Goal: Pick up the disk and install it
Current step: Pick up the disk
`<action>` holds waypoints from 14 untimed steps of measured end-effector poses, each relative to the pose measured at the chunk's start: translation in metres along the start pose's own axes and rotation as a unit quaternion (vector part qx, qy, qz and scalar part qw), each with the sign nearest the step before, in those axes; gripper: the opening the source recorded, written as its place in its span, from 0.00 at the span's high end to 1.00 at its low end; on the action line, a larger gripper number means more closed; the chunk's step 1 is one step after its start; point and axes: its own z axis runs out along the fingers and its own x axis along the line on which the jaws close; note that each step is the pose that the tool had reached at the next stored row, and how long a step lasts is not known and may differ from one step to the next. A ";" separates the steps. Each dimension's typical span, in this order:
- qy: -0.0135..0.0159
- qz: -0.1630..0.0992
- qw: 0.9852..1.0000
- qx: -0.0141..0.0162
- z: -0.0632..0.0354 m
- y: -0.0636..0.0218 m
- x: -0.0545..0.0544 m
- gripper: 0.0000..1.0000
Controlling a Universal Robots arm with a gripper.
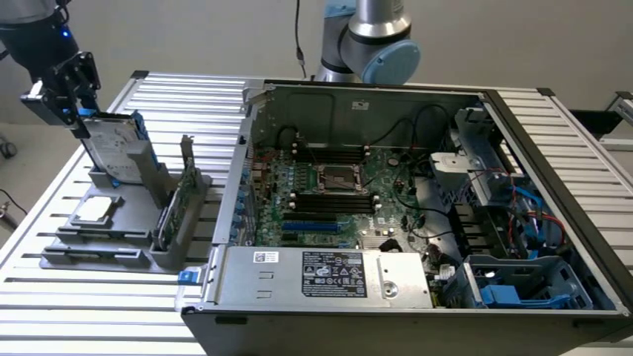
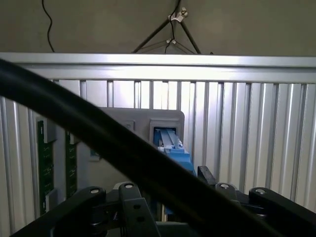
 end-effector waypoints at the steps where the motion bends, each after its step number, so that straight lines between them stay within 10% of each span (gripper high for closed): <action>1: 0.000 0.000 1.000 0.000 0.0007 0.0000 0.000 0.46; 14: -0.005 0.000 1.000 0.001 0.0036 0.0000 0.000 0.55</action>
